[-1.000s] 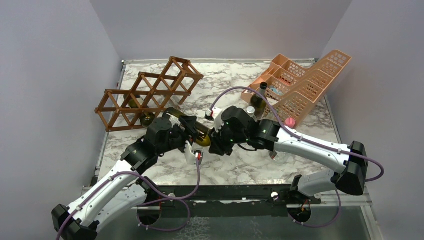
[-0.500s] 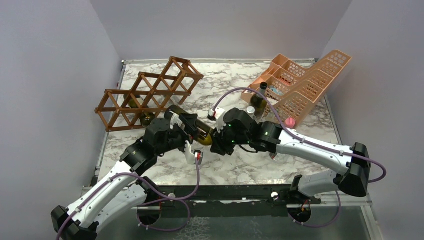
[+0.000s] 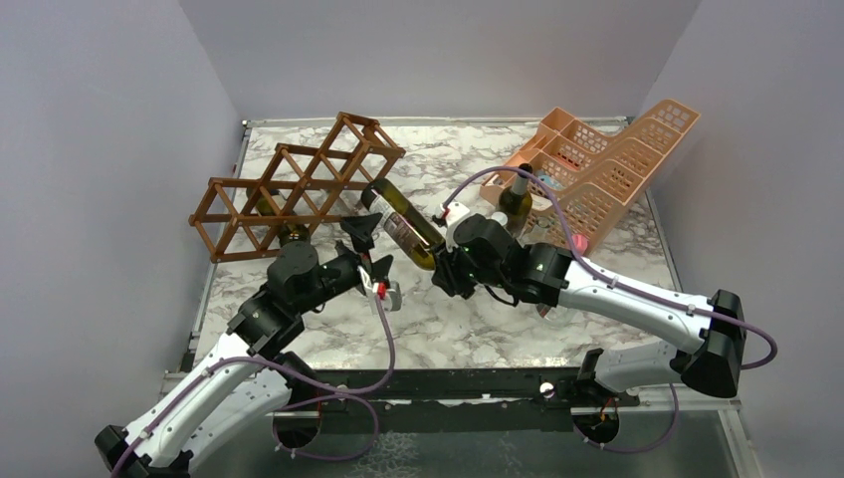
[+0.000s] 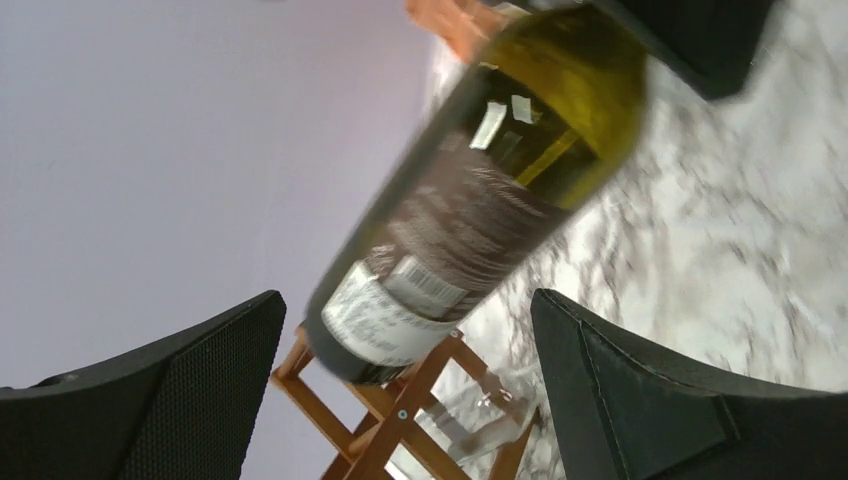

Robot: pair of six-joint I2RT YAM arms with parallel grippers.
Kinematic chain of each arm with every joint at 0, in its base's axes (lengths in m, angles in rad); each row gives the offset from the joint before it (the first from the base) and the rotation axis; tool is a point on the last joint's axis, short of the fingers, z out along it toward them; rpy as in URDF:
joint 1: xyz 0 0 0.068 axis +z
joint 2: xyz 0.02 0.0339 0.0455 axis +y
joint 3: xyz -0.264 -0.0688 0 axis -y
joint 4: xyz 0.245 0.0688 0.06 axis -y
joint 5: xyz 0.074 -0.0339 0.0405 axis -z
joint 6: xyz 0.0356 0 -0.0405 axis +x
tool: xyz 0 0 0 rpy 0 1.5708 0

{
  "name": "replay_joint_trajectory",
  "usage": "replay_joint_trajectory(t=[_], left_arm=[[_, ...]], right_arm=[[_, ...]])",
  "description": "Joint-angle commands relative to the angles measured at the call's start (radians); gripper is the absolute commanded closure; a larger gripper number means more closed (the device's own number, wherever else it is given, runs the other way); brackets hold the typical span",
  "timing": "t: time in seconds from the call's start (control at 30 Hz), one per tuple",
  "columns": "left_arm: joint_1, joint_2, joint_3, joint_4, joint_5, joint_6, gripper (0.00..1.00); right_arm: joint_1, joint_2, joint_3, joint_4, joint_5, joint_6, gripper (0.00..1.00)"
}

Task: Put the wine bottle on the wine rack

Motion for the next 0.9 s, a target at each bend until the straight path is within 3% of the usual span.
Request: replay_joint_trajectory(t=[0.0,0.1,0.2,0.3,0.53,0.87], left_arm=[[-0.004,-0.069,-0.035,0.357,-0.201,-0.479,0.01],[-0.004,-0.063,-0.004,0.495,-0.516,-0.823,0.01],[-0.004,-0.002,0.150,0.378,-0.695,-1.014,0.01],[-0.004,0.068,0.299,0.235,-0.739,-1.132,0.01],[-0.004,0.161,0.523,0.039,-0.773,-1.242,0.01],[-0.004,0.113,0.570,-0.010,-0.787,-1.299,0.01]], right_arm=[[0.002,-0.045,0.010,0.101,0.064,0.024,0.99],[0.001,-0.044,0.000,0.108,0.056,0.027,0.99],[0.001,-0.031,-0.004,0.111,0.030,0.026,0.99],[0.001,-0.009,0.000,0.122,-0.008,0.013,0.99],[0.002,0.067,0.050,0.167,-0.108,-0.008,0.99],[0.018,0.235,0.147,0.258,-0.238,-0.017,0.99]])
